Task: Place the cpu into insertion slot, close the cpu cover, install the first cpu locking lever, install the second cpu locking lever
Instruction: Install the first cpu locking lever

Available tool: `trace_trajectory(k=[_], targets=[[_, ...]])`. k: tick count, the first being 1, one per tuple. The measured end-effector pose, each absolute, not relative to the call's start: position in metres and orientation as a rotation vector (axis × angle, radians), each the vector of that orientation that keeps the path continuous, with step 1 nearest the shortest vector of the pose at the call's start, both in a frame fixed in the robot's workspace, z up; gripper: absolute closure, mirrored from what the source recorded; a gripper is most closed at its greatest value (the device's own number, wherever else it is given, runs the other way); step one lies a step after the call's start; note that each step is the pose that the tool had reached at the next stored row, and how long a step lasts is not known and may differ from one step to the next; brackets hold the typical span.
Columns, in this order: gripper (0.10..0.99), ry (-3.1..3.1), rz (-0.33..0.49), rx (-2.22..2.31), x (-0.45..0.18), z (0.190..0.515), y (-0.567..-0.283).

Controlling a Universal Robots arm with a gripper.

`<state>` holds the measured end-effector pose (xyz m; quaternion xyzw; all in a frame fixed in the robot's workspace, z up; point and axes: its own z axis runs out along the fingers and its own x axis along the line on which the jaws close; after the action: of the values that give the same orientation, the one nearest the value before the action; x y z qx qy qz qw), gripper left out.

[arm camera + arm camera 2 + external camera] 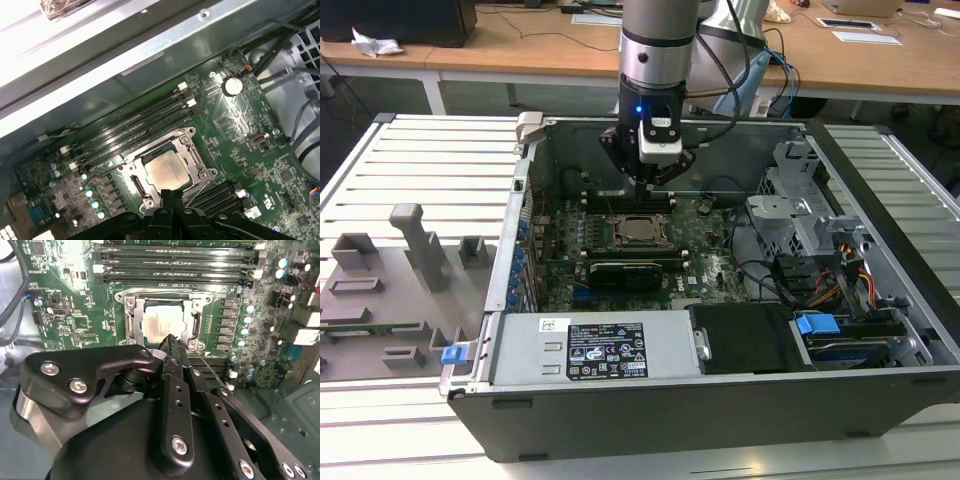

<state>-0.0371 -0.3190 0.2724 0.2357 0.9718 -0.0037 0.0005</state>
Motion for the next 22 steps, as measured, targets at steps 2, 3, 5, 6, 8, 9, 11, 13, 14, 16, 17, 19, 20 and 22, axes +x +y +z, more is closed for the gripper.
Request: trace_trajectory(k=[2,3,5,6,8,9,11,13,14,16,17,19,20,22], targets=[[0.98,3.063,-0.012,0.693,-0.0372,0.2724,-0.3191],[0.98,3.076,-0.012,0.632,-0.0372,0.2724,-0.3191],[0.98,3.09,-0.012,0.561,-0.0372,0.2723,-0.3191],[0.98,3.096,-0.012,0.526,-0.0372,0.2722,-0.3191],[0.98,3.105,-0.012,0.468,-0.0372,0.2721,-0.3191],[0.98,3.109,-0.012,0.441,-0.0372,0.2721,-0.3191],[0.98,3.118,-0.011,0.365,-0.0372,0.2719,-0.319],[0.98,3.125,-0.011,0.306,-0.0372,0.2718,-0.3191],[0.98,3.127,-0.011,0.277,-0.0372,0.2717,-0.319],[0.98,3.132,-0.011,0.209,-0.0372,0.2716,-0.3191],[0.98,3.134,-0.011,0.181,-0.0372,0.2715,-0.3191],[0.98,3.137,-0.011,0.118,-0.0372,0.2715,-0.3191],[0.98,3.138,-0.011,0.066,-0.0372,0.2714,-0.3191],[0.98,3.139,-0.011,-0.004,-0.0372,0.2714,-0.319]])
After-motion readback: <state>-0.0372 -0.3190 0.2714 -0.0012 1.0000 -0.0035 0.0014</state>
